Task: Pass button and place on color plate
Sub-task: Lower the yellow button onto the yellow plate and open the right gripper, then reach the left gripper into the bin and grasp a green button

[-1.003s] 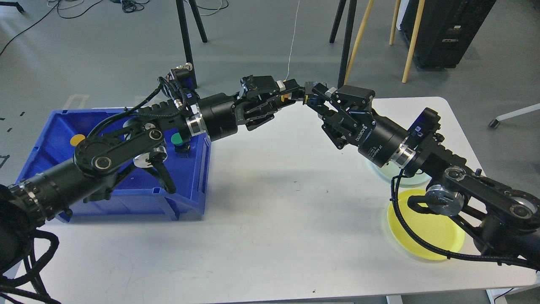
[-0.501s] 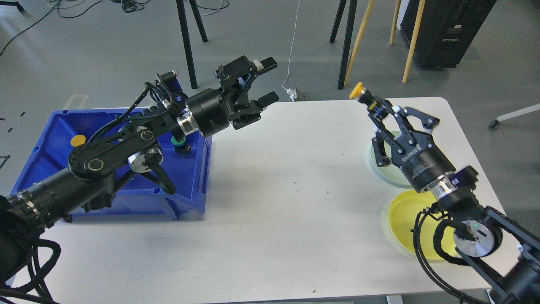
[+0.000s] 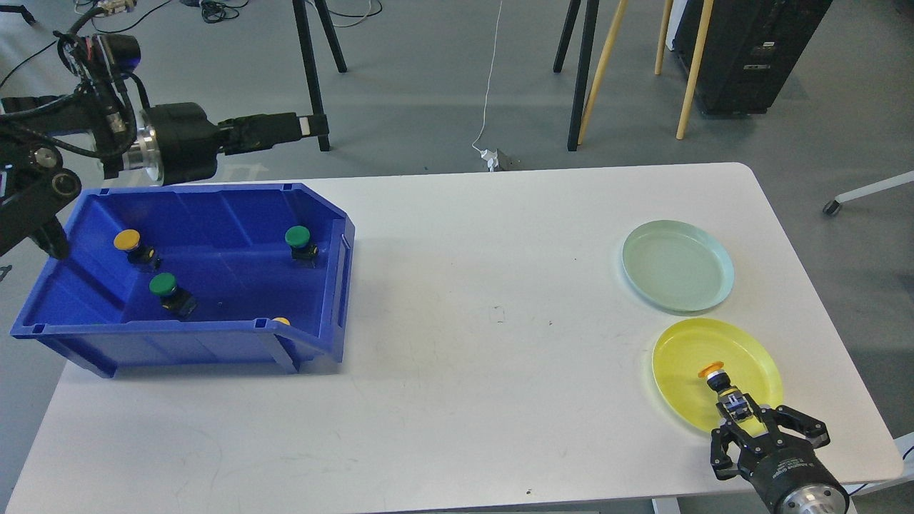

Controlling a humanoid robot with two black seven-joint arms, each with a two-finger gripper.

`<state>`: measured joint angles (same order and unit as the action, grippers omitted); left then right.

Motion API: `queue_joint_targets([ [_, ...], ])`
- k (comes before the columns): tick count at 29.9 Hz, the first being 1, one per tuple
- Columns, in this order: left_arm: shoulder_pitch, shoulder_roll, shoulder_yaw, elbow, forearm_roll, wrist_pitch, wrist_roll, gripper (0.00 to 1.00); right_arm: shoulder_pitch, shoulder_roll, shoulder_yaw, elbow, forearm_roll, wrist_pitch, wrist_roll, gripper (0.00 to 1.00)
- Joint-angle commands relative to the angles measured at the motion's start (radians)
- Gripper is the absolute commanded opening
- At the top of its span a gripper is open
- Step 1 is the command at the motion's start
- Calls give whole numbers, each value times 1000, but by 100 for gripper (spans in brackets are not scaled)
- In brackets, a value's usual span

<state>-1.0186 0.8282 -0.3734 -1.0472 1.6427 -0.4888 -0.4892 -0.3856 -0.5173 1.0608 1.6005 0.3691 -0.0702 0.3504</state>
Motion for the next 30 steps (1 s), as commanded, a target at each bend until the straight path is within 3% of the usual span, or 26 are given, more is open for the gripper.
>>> queue_joint_targets([
  [1, 2, 14, 83, 7, 274, 0, 0, 99, 1, -1, 16, 10, 10, 13, 4, 100],
  [5, 8, 2, 165, 61, 399, 0, 0, 99, 22, -15, 51, 47, 8, 58, 1, 100],
  [10, 20, -64, 287, 220, 404, 0, 0, 99, 141, -33, 140, 79, 5, 64, -1, 100],
  [17, 22, -127, 324, 361, 399, 0, 0, 98, 307, -70, 162, 78, 5, 55, -2, 100],
  [30, 49, -215, 353, 529, 399, 0, 0, 98, 295, -56, 146, 82, 2, 69, -1, 100],
])
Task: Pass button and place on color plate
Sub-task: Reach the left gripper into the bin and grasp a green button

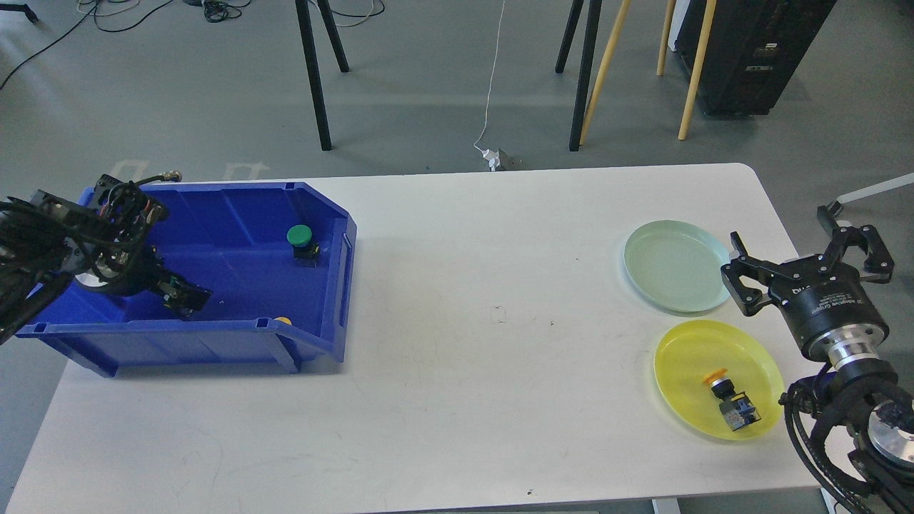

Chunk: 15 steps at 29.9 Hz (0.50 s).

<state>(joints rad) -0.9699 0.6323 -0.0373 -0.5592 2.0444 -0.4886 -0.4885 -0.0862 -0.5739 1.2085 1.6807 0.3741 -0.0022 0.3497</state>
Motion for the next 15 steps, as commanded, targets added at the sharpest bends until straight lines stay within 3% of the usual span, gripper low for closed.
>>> queue_joint_targets([
  [1, 0, -25, 23, 51, -6, 0, 0, 98, -4, 2, -3, 2, -3, 1, 2, 100],
  [11, 0, -49, 27, 111, -21, 0, 0, 96, -17, 6, -9, 2, -7, 27, 2, 100],
  [13, 0, -59, 27, 127, -20, 0, 0, 78, -27, 6, -7, 2, -7, 27, 2, 100],
  [15, 2, -59, 27, 128, -21, 0, 0, 67, -32, 6, -7, 2, -9, 28, 2, 100],
])
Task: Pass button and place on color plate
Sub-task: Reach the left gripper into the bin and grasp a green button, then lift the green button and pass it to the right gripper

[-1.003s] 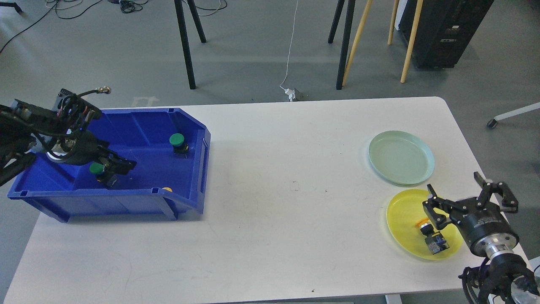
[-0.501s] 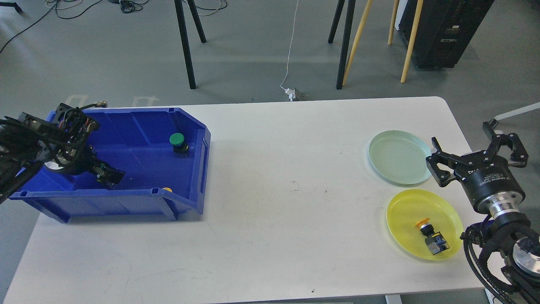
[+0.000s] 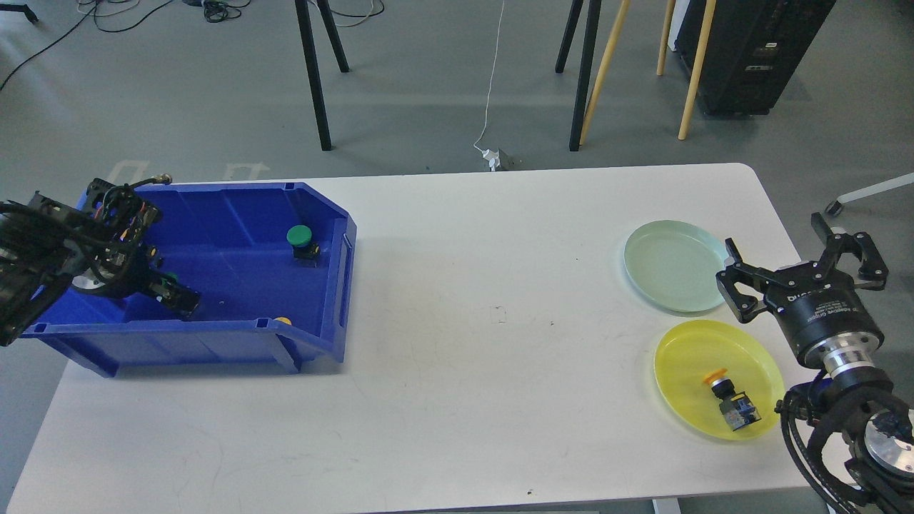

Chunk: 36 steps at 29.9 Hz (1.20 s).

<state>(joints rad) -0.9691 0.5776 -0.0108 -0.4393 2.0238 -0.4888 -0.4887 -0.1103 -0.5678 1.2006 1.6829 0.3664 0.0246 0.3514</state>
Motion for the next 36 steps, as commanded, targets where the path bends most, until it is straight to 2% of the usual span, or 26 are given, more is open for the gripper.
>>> queue_joint_targets([
  [1, 1, -5, 0, 8, 0, 0, 0, 64, -9, 0, 1, 0, -1, 1, 0, 100],
  [5, 1, -4, 2, 10, 0, 12, 0, 58, -19, 0, 1, 0, -3, 1, 0, 100],
  [6, 1, -4, 2, 10, 1, 15, 0, 54, -20, 0, 1, 0, -3, 1, 0, 100],
  [9, 1, -1, 3, 10, 4, 15, 0, 29, -25, 0, 1, 0, -3, 1, 0, 100],
  [11, 1, -1, 6, 10, 4, 15, 0, 7, -29, 0, 1, -2, -3, 5, 0, 100],
  [12, 1, -1, 12, 10, 4, 15, 0, 4, -32, 0, 1, -2, -3, 9, 0, 100],
  [15, -3, 4, 29, 7, 0, 15, 0, 0, -37, -1, 1, -2, -3, 20, 0, 100],
  [19, -29, 19, 14, -44, -45, 0, 0, 0, -45, -6, 2, -2, -10, 21, 0, 100],
  [23, -135, 152, 8, -221, -196, 0, 0, 0, -32, -36, -12, -5, -166, 20, -2, 100],
  [28, -207, 272, -6, -508, -428, 0, 0, 0, 7, -70, -27, -34, -597, 3, -2, 100],
  [32, -214, 259, -115, -643, -666, 0, 0, 0, 58, -69, -26, -49, -900, 3, 0, 100],
  [36, -197, 127, -224, -674, -906, 0, 0, 0, 150, -70, -81, -51, -960, 1, 14, 100],
])
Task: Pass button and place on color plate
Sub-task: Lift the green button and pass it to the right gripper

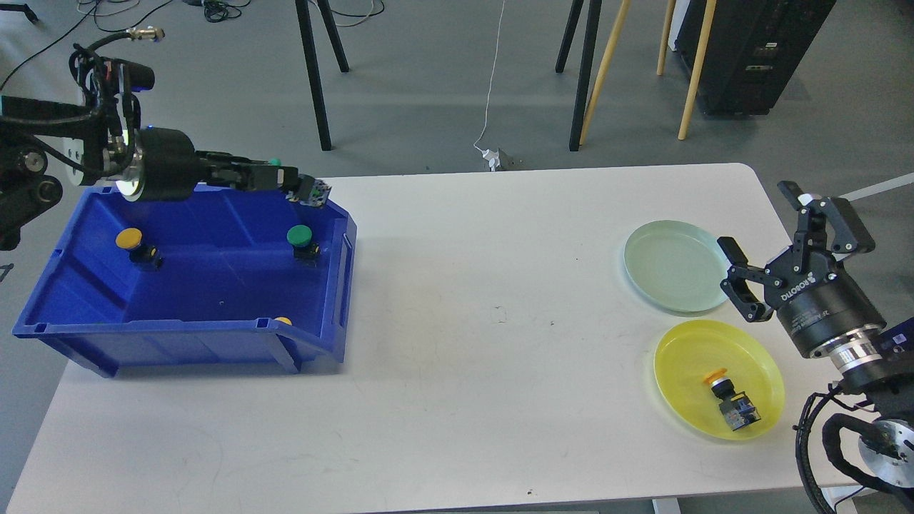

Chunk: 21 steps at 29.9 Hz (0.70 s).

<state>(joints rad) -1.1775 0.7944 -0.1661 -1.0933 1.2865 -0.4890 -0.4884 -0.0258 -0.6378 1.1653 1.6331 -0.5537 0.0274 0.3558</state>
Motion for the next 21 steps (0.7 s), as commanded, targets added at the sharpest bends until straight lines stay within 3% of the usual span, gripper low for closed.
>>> queue_joint_targets([
  [1, 16, -121, -76, -16, -224, 0, 0, 0, 101, -2, -70, -1, -46, -4, 12, 100],
  [5, 44, -294, -81, 88, -413, 0, 0, 0, 277, -8, -247, -35, -51, -66, 22, 100],
  [10, 99, -461, -84, 225, -432, 0, 0, 0, 484, 24, -473, -131, -52, -109, 48, 100],
  [21, 108, -521, -84, 268, -443, 0, 0, 0, 601, 236, -556, -280, -55, -138, 52, 100],
])
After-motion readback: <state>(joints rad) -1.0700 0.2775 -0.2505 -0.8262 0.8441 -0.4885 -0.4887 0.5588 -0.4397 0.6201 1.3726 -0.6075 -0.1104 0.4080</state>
